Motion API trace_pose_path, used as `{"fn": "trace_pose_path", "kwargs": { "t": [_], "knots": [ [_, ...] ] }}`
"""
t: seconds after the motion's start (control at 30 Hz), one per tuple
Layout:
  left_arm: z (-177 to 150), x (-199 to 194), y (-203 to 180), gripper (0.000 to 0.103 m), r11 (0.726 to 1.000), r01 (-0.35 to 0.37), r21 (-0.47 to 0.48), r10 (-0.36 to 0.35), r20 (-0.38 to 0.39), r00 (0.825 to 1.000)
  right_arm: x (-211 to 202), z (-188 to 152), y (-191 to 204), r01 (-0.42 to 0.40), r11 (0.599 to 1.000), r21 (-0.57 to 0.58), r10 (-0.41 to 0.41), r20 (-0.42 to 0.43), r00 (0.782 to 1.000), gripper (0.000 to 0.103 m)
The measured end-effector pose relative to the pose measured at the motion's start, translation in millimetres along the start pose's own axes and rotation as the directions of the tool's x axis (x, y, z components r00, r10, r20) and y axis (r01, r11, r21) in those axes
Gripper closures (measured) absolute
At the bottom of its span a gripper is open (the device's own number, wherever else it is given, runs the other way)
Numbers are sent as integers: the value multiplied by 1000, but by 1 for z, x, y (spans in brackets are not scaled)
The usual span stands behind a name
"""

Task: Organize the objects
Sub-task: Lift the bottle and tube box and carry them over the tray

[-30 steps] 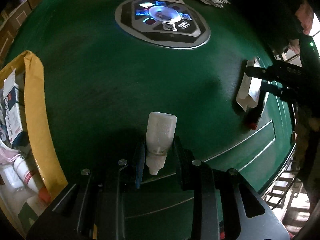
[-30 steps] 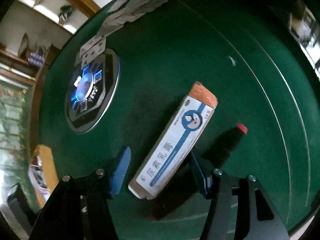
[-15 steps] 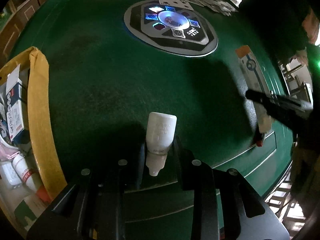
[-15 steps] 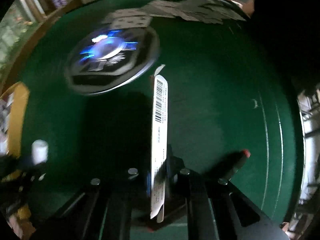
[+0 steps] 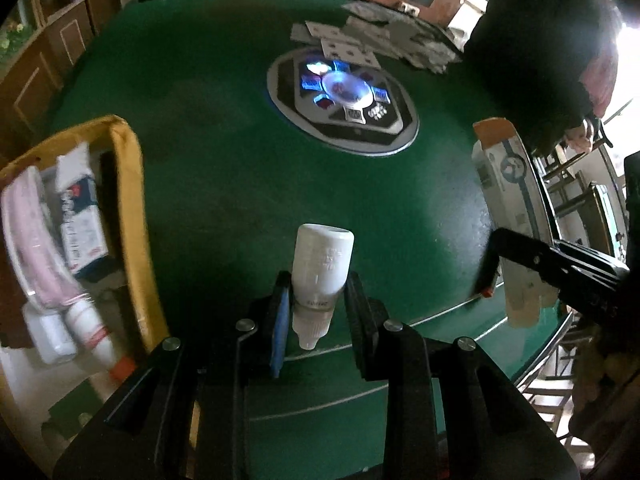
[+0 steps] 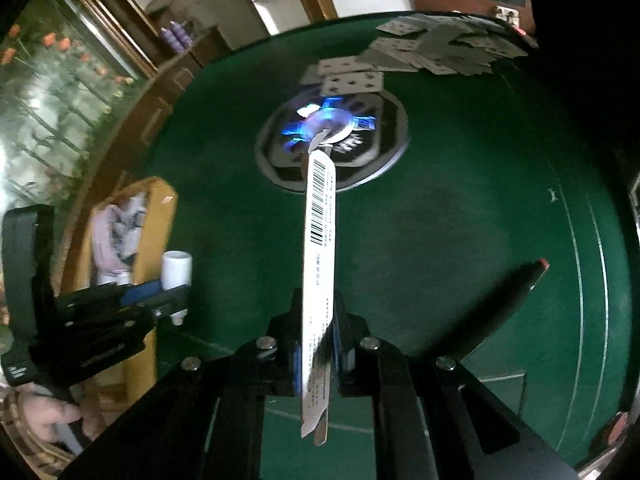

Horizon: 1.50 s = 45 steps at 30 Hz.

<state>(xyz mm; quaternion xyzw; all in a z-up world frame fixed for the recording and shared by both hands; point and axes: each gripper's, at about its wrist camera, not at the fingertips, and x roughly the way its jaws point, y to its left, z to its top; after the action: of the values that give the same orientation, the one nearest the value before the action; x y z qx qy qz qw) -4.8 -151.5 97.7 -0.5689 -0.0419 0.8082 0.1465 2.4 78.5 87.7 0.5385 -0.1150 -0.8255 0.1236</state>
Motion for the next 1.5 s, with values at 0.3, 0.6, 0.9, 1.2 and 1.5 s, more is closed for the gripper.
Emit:
{"fn": "trace_pose_path", "kwargs": {
  "t": [0.3,0.6,0.9,1.2,1.5],
  "knots": [
    [-20,-39,29,78,998,-23,-55,25,44,999,7,-9,28,-112,994,1,112,-45,993,94],
    [-36,-60,54,77,988,-110,-109,118,67,991,30,-16,73,-177,981,-75,169,-104,980,94],
    [-57,-81,85,77,967,-192,-168,209,87,974,40,-20,123,-235,958,-163,212,-146,966,94],
    [-77,-95,112,77,947,-234,-218,257,85,963,50,-29,160,-271,939,-213,234,-182,955,94],
    [-96,-100,146,77,933,-250,-260,273,59,960,60,-36,193,-305,922,-238,257,-215,942,94]
  ]
}}
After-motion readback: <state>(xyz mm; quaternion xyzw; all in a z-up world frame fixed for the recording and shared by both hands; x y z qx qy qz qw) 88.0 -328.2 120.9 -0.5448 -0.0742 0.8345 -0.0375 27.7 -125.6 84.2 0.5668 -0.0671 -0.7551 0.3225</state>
